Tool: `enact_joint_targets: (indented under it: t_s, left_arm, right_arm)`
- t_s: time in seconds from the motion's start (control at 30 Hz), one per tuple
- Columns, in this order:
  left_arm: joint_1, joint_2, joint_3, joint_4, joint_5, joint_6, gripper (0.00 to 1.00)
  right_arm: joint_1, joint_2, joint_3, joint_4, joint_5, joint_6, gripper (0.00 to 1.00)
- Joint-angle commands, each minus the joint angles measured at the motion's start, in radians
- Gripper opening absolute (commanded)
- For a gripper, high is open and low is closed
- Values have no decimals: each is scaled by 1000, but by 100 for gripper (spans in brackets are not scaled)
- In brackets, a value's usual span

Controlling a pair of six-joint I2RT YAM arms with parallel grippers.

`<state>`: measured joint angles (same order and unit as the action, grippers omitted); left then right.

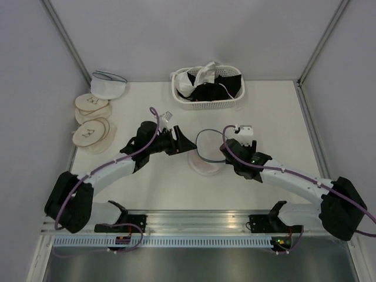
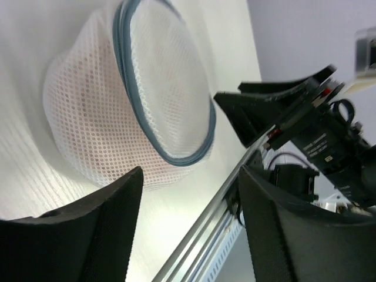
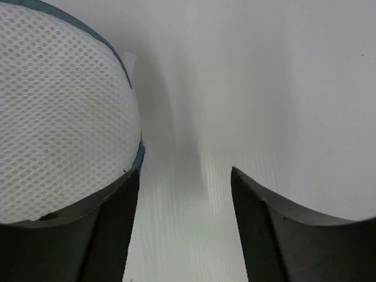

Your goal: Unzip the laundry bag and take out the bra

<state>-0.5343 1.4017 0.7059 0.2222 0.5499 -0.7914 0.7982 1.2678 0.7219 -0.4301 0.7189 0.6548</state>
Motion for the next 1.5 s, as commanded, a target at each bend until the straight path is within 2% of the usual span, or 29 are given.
enact_joint_targets:
  t_s: [0.0, 0.07, 0.2, 0.27, 0.33, 0.47, 0.73, 0.83, 0.9, 0.93, 1.0, 1.03, 1.07, 1.23, 1.47]
  left_arm:
    - [2, -185, -48, -21, -214, -5, 72]
    - [2, -219, -81, -63, -318, -25, 78]
    - [2, -144, -74, -125, -380, -17, 79]
    - [2, -45, -71, -107, -340, -38, 78]
    - [0, 52, -94, 1, -274, -81, 76]
    - [-7, 153, -105, 120, -226, -140, 73]
    - [-42, 269, -85, 246, -191, -239, 72]
    - [-69, 322, -53, 279, -177, -275, 67]
    - [-82, 344, -43, 299, -173, -287, 54]
    - [-84, 345, -45, 321, -173, -293, 38]
    - [-84, 339, -52, 332, -171, -296, 20]
    - [-85, 333, -54, 330, -173, -295, 7]
    - [-85, 327, -55, 329, -171, -293, 3]
    - [-90, 286, -60, 316, -173, -290, 2]
    - [-108, 260, -63, 309, -176, -293, 2]
  right_arm:
    - [-1, -115, 20, -87, -24, -7, 71]
    - [1, -175, 25, -110, -62, -15, 73]
    - [1, -243, 36, -98, -119, -44, 75]
    - [1, -258, 42, -61, -159, -75, 76]
    - [1, -263, 59, -30, -185, -104, 77]
    - [1, -223, 103, -15, -217, -125, 80]
    - [1, -134, 143, 56, -254, -161, 81]
    - [2, -87, 155, 79, -250, -165, 81]
    - [1, -65, 168, 91, -248, -173, 80]
    - [2, -42, 174, 102, -248, -178, 81]
    - [1, -19, 200, 105, -251, -185, 81]
    - [1, 1, 208, 113, -271, -188, 80]
    - [1, 10, 217, 113, -286, -192, 81]
    - [10, 108, 306, 91, -329, -195, 80]
    - [82, 278, 436, 14, -231, -172, 83]
